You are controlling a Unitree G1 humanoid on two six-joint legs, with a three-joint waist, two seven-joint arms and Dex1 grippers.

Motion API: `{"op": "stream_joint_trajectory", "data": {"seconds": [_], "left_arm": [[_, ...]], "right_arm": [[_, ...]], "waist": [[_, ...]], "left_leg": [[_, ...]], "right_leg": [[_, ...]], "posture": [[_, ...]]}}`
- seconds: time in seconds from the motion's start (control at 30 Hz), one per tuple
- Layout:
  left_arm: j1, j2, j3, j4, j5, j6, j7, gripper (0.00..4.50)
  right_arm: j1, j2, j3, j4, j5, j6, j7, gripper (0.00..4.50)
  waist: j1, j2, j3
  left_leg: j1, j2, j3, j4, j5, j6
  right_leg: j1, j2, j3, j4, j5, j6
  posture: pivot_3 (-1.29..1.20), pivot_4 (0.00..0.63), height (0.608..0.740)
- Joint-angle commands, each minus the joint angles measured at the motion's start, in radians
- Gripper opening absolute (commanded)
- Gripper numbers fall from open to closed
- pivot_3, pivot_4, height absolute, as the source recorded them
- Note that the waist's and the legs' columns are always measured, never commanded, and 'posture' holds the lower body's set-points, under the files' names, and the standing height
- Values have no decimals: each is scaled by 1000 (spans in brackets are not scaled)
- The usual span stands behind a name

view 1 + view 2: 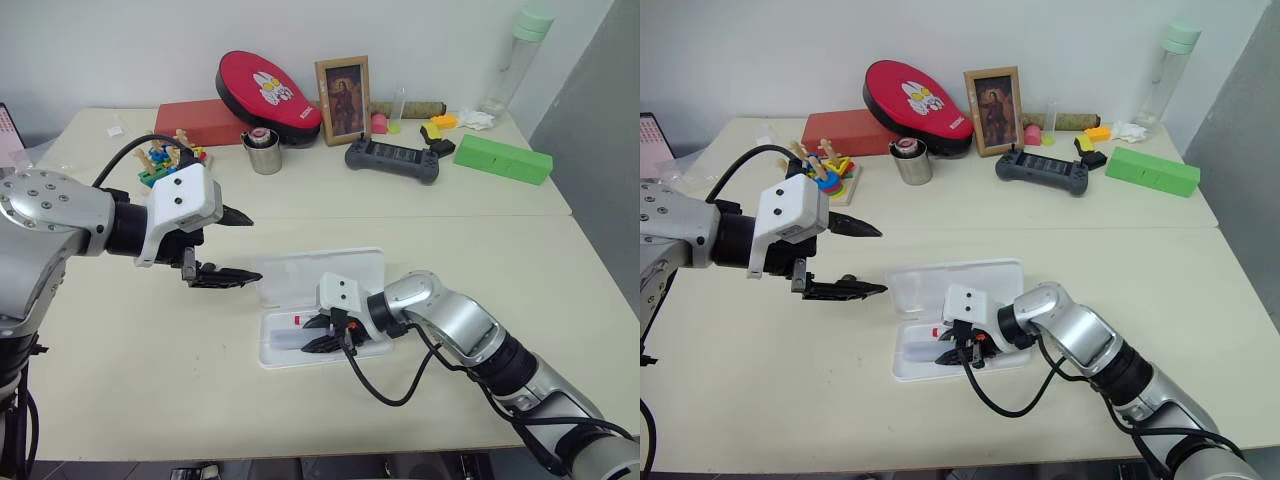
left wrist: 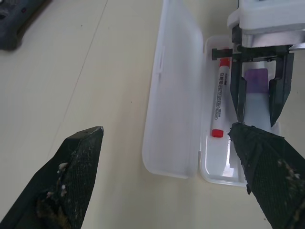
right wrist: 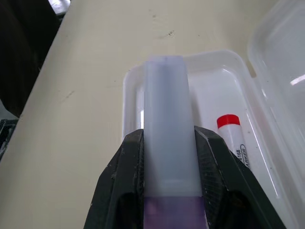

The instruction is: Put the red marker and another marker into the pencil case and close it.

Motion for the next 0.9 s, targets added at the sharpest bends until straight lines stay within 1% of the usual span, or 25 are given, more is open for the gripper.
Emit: {"op": "stream_joint_trajectory", "data": {"seconds": [0.03, 0.07, 0.23, 0.27, 0.3, 0.4, 0.47, 0.63, 0.8, 0.9], "left_arm": [[-21, 10, -1, -1, 16, -18, -9, 4500], [-22, 10, -2, -1, 17, -20, -9, 4500], [-25, 5, -2, -6, 13, -15, -5, 4500], [-24, 3, -2, -4, 14, -18, -3, 4500], [-22, 1, -2, -3, 16, -21, -2, 4500], [-14, -3, -1, -2, 17, -26, 2, 4500], [-3, -6, 2, 0, 20, -35, 6, 4500], [-6, -30, -2, 10, 24, -49, 16, 4500], [-10, -51, -3, 24, 28, -52, 28, 4500], [25, -52, 30, 22, 21, -40, 52, 4500]], "right_arm": [[5, 10, 3, 18, -29, -47, -3, 1820], [5, 11, 1, 18, -30, -49, 0, 1917], [-2, 14, -23, 12, -22, -43, 8, 3194], [-6, 19, -34, 9, -11, -32, 7, 3361], [-9, 23, -43, 7, -4, -24, 7, 3704], [-23, 24, -81, -23, 28, 14, 12, 4477], [-38, 26, -131, -61, 72, 75, 6, 4477], [-53, 11, -176, -119, 118, 126, 6, 4477], [-68, -6, -214, -156, 148, 155, 3, 4477], [-76, -33, -244, -180, 151, 150, -10, 4477]], "waist": [[0, 0, 0], [0, 0, 0], [0, 0, 0], [0, 0, 0], [0, 0, 0], [0, 0, 0], [0, 0, 0], [1, 0, 0], [0, 0, 0], [0, 0, 0]], "left_leg": [[0, 0, 0, 0, 0, 0], [0, 0, 0, 0, 0, 0], [0, 0, 0, 0, 0, 0], [0, 0, 0, 0, 0, 0], [0, 0, 0, 0, 0, 0], [0, 0, 0, 0, 0, 0], [0, 0, 0, 0, 0, 0], [0, 0, 0, 0, 0, 0], [0, 0, 0, 0, 0, 0], [0, 0, 0, 0, 0, 0]], "right_leg": [[0, 0, 0, 0, 0, 0], [0, 0, 0, 0, 0, 0], [0, 0, 0, 0, 0, 0], [0, 0, 0, 0, 0, 0], [0, 0, 0, 0, 0, 0], [0, 0, 0, 0, 0, 0], [0, 0, 0, 0, 0, 0], [0, 0, 0, 0, 0, 0], [0, 0, 0, 0, 1, -1], [0, 0, 0, 0, 1, -1]], "posture": [[0, 150, 740], [0, 150, 740], [0, 150, 740], [0, 150, 740], [0, 150, 740], [0, 150, 740], [0, 150, 740], [0, 150, 740], [0, 150, 740], [0, 150, 740]]}}
